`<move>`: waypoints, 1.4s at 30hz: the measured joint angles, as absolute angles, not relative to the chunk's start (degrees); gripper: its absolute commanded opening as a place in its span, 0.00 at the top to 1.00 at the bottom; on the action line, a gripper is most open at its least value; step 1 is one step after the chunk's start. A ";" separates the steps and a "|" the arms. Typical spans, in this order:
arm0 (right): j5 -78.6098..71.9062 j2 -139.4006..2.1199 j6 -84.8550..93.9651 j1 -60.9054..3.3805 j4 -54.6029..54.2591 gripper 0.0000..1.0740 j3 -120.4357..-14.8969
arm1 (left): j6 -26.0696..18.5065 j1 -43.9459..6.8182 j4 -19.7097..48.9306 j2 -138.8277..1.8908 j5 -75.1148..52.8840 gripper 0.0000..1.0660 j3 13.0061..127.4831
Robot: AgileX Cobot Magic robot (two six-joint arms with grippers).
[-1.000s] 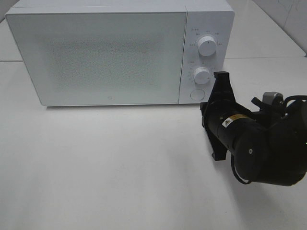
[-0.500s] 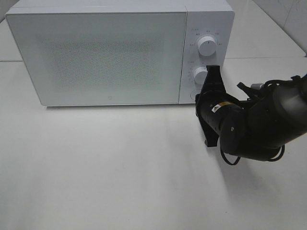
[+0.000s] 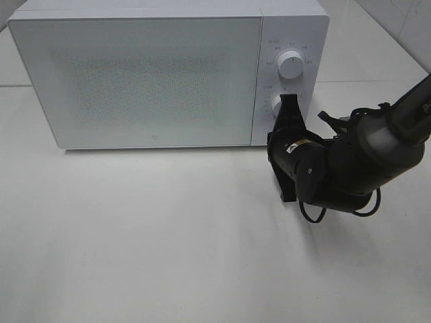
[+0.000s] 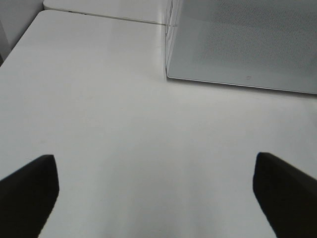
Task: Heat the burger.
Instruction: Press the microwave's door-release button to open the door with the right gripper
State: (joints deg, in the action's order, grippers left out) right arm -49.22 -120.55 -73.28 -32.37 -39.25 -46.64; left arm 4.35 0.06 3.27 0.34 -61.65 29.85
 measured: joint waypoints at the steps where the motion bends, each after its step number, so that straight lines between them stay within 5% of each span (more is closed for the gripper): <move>1: -49.22 -120.55 -73.28 -32.37 -39.25 1.00 -46.64 | 4.35 0.06 3.27 0.34 -61.65 0.06 29.85; 42: -50.48 -123.64 -72.25 -30.08 -39.99 1.00 -51.51 | 4.35 0.06 3.27 0.34 -61.65 0.06 29.85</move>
State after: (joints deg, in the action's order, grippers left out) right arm -50.48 -123.64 -72.25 -30.08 -39.99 -51.51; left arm 4.35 0.06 3.27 0.34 -61.65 29.85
